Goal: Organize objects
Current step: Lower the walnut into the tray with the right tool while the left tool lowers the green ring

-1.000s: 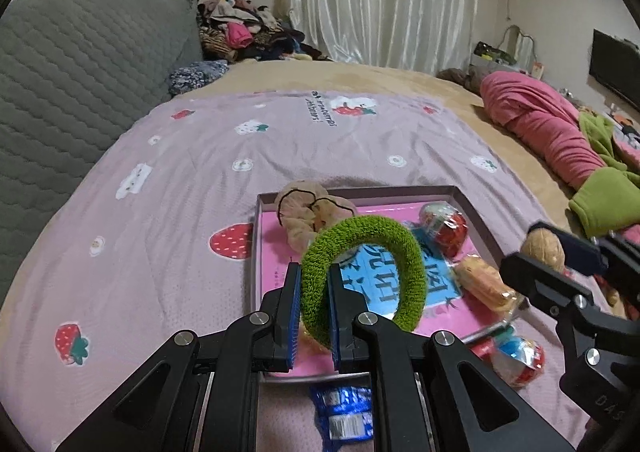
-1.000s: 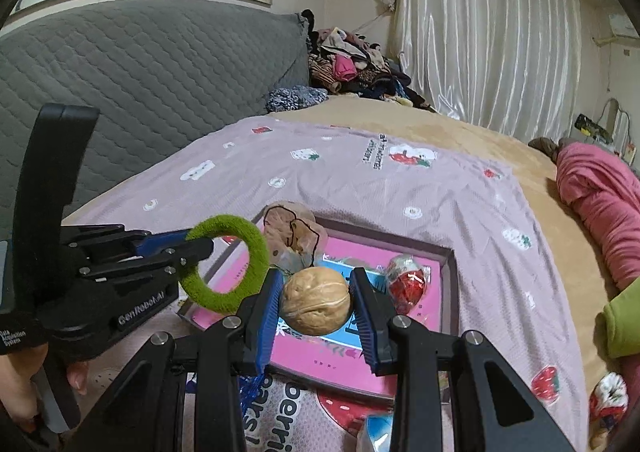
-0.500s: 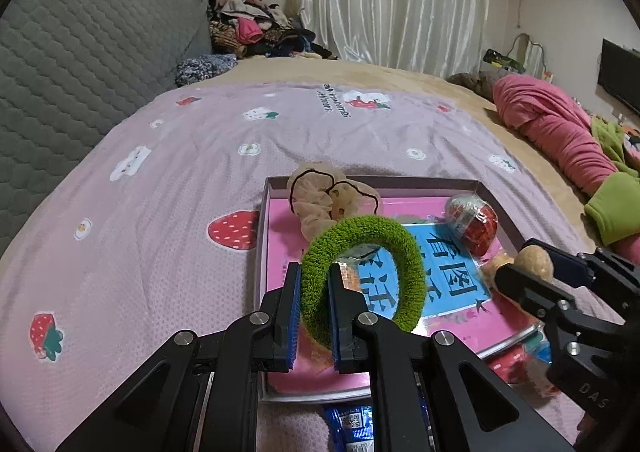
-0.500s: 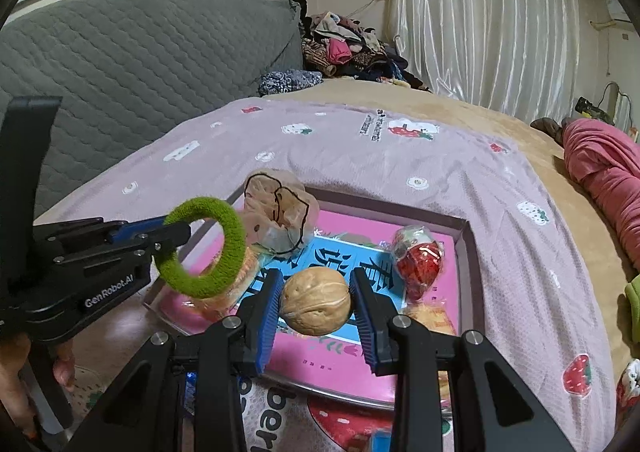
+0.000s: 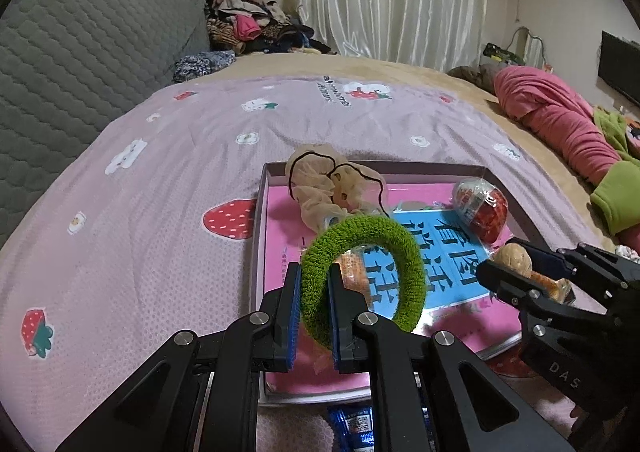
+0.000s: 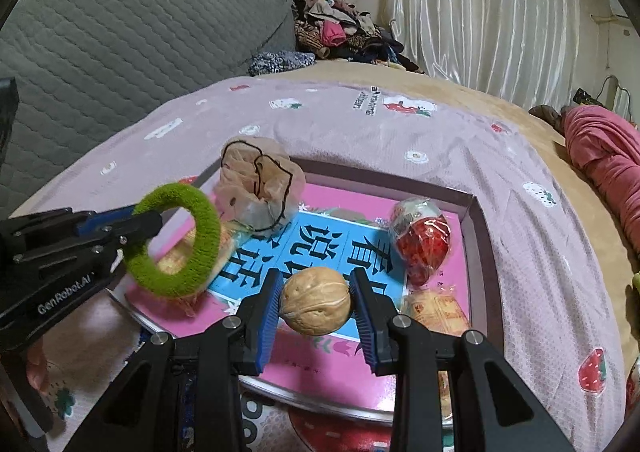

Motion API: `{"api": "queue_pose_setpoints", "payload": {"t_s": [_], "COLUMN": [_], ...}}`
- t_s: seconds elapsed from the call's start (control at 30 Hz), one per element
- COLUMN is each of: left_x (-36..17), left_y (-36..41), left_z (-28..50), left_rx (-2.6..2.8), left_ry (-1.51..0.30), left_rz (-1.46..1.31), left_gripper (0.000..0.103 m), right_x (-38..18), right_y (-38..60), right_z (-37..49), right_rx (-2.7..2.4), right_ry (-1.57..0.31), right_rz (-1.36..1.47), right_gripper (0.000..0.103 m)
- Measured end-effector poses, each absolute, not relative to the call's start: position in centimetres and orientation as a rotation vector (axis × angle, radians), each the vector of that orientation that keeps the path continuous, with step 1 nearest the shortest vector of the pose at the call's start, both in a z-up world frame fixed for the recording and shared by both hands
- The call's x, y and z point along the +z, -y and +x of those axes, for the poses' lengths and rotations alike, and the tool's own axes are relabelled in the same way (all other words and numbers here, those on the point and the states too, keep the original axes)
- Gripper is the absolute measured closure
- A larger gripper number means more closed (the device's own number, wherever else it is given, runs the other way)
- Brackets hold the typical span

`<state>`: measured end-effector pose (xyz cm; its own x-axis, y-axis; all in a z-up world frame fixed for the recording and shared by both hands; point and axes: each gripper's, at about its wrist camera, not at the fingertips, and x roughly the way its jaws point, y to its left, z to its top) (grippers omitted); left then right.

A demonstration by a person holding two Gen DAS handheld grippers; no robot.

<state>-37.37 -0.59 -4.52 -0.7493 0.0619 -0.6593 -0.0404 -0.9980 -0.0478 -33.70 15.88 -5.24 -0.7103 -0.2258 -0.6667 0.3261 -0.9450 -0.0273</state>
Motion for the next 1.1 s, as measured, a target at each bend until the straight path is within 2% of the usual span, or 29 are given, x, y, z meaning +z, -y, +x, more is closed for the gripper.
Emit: {"api": "queue_pose_setpoints", "payload": {"t_s": [1.1], "left_x": [-7.1], "left_y": [1.6], "left_z": [-39.0], "left_rx": [2.862], "left_ry": [0.059], "left_rz": [-1.163], "left_gripper": [0.087], "right_x": [-8.7], "right_y": [-14.6], "right_z": [-35.4], "right_rx": [-2.617], "right_ry": [-0.342], "right_rz": [1.200], "right_gripper": [0.068]}}
